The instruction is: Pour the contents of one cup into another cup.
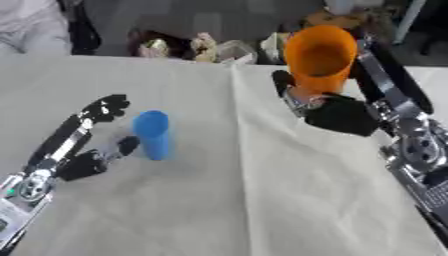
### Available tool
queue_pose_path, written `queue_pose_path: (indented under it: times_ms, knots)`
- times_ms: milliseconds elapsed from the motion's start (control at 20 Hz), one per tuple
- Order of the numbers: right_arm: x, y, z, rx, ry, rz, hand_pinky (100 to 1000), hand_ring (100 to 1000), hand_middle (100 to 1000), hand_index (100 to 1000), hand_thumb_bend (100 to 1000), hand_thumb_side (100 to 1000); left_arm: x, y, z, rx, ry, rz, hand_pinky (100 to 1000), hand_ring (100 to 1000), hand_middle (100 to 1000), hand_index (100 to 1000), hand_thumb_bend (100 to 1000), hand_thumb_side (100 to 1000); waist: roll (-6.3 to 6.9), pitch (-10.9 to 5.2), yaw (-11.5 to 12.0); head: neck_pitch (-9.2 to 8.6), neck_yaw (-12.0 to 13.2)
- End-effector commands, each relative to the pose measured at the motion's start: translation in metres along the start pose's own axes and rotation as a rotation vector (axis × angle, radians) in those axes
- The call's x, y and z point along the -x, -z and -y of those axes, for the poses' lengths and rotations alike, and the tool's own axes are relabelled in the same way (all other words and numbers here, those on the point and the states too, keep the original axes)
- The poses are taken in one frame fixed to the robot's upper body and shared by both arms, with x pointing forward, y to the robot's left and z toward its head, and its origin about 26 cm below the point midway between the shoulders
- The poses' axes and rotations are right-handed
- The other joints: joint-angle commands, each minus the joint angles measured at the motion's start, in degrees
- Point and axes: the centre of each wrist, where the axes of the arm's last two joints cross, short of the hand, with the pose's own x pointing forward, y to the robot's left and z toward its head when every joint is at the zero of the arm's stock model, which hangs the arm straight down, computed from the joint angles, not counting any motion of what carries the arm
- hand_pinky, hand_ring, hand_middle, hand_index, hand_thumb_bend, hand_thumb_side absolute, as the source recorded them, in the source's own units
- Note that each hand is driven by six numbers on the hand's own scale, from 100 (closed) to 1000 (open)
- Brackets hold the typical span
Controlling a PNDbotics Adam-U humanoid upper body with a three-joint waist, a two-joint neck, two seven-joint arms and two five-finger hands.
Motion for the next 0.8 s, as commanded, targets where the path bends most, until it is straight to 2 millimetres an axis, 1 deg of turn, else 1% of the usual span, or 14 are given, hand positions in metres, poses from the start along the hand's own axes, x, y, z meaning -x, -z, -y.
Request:
queue_pose_path:
  times_ms: [50, 300, 550, 800]
  knots:
    - [-0.009, 0.003, 0.006, 0.011, -0.002, 0.033, 294, 547, 635, 588, 100, 360, -0.002, 0.005, -0.007, -0.015, 0.000, 0.006, 881, 868, 952, 929, 532, 854, -0.91, -1.74, -0.06, -0.79, 0.25]
    - [-0.009, 0.003, 0.006, 0.010, 0.004, 0.033, 292, 545, 634, 586, 100, 358, 0.003, 0.007, -0.003, -0.019, 0.003, -0.020, 868, 857, 948, 928, 538, 857, -0.96, -1.68, -0.13, -0.88, 0.36]
    - [-0.009, 0.003, 0.005, 0.009, 0.007, 0.033, 290, 544, 633, 585, 100, 352, 0.006, 0.008, 0.001, -0.004, 0.008, -0.036, 876, 864, 950, 936, 552, 864, -0.99, -1.59, -0.23, -0.95, 0.42]
    - [-0.009, 0.004, 0.005, 0.005, 0.010, 0.030, 288, 544, 634, 585, 100, 345, 0.009, 0.008, 0.002, 0.011, 0.026, -0.039, 878, 866, 952, 939, 534, 861, -0.99, -1.45, -0.22, -0.95, 0.46]
